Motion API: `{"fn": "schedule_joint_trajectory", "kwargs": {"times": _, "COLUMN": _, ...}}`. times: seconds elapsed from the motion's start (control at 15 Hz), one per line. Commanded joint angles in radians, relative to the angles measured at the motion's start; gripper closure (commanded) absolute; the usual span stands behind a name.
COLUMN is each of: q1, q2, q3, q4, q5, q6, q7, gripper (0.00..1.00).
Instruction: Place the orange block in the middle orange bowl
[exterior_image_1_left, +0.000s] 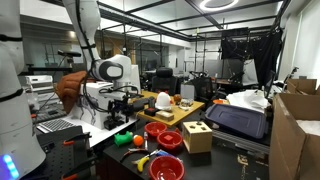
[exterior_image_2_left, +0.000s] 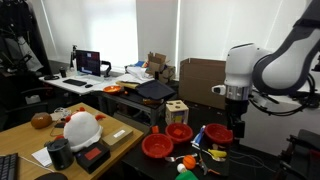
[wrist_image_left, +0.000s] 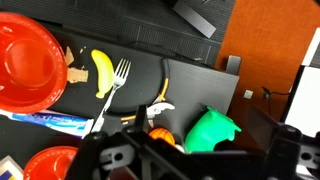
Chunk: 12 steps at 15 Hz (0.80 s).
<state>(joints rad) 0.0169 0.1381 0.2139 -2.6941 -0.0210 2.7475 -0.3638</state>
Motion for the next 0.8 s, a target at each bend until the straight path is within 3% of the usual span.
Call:
{"fn": "schedule_joint_trajectory", "kwargs": {"times": 0.0, "q1": 0.058, "q2": -0.245, "q3": 0.017, "q4": -0.233, "q5": 0.048, "q6": 0.059, "q7": 0.039, "gripper": 0.0}}
{"fn": "schedule_joint_trajectory", "kwargs": {"times": 0.07, "q1": 0.052, "q2": -0.099, "q3": -0.019, "q4": -0.106, "q5": 0.018, "q6": 0.027, "q7": 0.009, "gripper": 0.0}}
{"fn": "schedule_joint_trajectory", "kwargs": {"times": 0.27, "q1": 0.091, "q2": -0.191, "q3": -0.025, "q4": -0.171, "q5": 0.021, "q6": 0.029, "q7": 0.039, "gripper": 0.0}}
{"fn": "schedule_joint_trajectory", "kwargs": {"times": 0.73, "q1": 0.092, "q2": -0.196, "q3": -0.026, "q4": -0.169, "q5": 0.021, "q6": 0.029, "q7": 0.04, "gripper": 0.0}}
